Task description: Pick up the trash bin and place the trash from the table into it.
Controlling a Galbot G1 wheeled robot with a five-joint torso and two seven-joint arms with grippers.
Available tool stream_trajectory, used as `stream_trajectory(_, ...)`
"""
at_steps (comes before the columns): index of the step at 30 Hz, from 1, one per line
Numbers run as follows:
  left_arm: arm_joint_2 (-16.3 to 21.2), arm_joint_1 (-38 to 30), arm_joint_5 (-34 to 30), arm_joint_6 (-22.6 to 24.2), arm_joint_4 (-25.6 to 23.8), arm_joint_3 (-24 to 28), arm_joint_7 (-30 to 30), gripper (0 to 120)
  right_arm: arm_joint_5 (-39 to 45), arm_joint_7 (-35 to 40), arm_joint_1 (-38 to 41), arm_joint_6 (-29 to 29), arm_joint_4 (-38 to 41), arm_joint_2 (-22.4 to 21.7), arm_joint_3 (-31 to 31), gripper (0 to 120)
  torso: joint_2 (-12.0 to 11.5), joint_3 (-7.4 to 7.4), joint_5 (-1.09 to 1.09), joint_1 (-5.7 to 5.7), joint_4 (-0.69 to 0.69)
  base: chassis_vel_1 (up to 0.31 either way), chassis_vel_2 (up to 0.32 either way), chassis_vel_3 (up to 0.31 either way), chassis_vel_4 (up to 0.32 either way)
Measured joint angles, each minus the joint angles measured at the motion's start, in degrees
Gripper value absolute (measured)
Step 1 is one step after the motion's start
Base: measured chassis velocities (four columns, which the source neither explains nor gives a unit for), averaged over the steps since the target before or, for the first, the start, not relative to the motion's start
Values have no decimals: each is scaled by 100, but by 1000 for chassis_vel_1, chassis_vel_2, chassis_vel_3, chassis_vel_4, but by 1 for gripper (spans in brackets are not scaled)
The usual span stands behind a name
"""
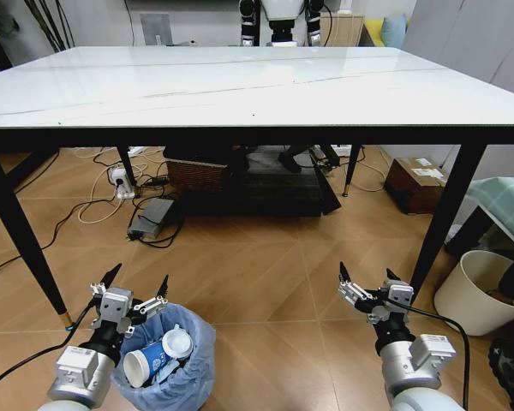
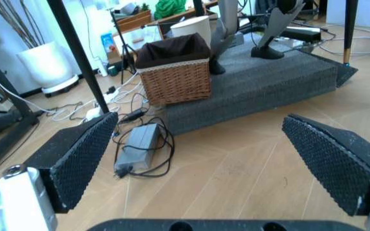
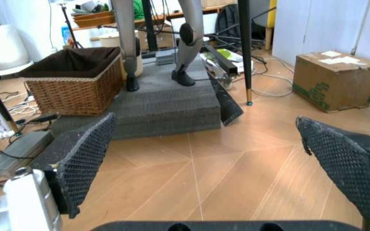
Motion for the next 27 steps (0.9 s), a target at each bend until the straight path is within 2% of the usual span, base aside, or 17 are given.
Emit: stream_trajectory(27,0,0,0,0,0,0,0,100,0,0,0,0,0,0,0,100,0,0,0,0,0,0,0,0,0)
